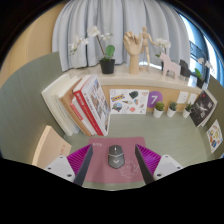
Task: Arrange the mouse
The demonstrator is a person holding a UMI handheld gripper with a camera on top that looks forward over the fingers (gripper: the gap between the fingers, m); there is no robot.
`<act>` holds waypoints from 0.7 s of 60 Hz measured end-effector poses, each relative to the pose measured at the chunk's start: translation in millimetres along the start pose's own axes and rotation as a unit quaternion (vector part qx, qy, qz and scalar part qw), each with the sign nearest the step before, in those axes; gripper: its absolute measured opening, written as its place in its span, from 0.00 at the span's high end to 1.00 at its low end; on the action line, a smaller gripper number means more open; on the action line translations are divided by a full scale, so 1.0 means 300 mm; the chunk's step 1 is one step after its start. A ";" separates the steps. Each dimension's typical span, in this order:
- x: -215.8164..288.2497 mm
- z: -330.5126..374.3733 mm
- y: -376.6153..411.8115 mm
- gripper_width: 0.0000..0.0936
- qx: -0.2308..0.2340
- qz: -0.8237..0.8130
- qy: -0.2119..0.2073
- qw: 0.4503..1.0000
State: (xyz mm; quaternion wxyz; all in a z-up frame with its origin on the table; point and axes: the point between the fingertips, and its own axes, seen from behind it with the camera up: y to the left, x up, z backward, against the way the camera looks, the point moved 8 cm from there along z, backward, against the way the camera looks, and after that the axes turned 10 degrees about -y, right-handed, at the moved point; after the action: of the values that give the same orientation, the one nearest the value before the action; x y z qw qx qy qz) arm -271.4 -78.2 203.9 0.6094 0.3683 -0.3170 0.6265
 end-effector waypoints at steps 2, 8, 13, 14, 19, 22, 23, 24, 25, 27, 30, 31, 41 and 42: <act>0.034 0.055 0.009 0.08 0.000 0.004 -0.011 1.000; 0.144 0.245 0.009 0.08 -0.004 0.012 -0.046 0.999; 0.191 0.383 0.020 0.09 -0.009 0.017 -0.073 0.997; 0.202 0.414 0.018 0.08 -0.008 0.018 -0.075 0.997; 0.224 0.523 0.018 0.09 -0.010 0.022 -0.091 0.996; 0.229 0.572 0.018 0.09 -0.008 0.020 -0.093 0.995; 0.230 0.587 0.018 0.09 -0.008 0.019 -0.094 0.995; 0.230 0.601 0.018 0.08 -0.008 0.018 -0.094 0.995; 0.227 0.611 0.024 0.08 -0.010 0.017 -0.094 0.995; 0.228 0.639 0.018 0.08 -0.010 0.016 -0.095 0.995; 0.226 0.675 0.009 0.08 -0.010 0.018 -0.098 0.995; 0.222 0.682 0.011 0.08 -0.012 0.020 -0.099 0.995; 0.210 0.770 -0.048 0.07 -0.019 0.005 -0.096 0.995; 0.204 0.775 -0.049 0.07 -0.022 0.004 -0.097 0.995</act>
State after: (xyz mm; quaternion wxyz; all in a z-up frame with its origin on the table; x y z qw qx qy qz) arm -238.5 -241.5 377.6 0.5812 0.4131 -0.3896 0.5829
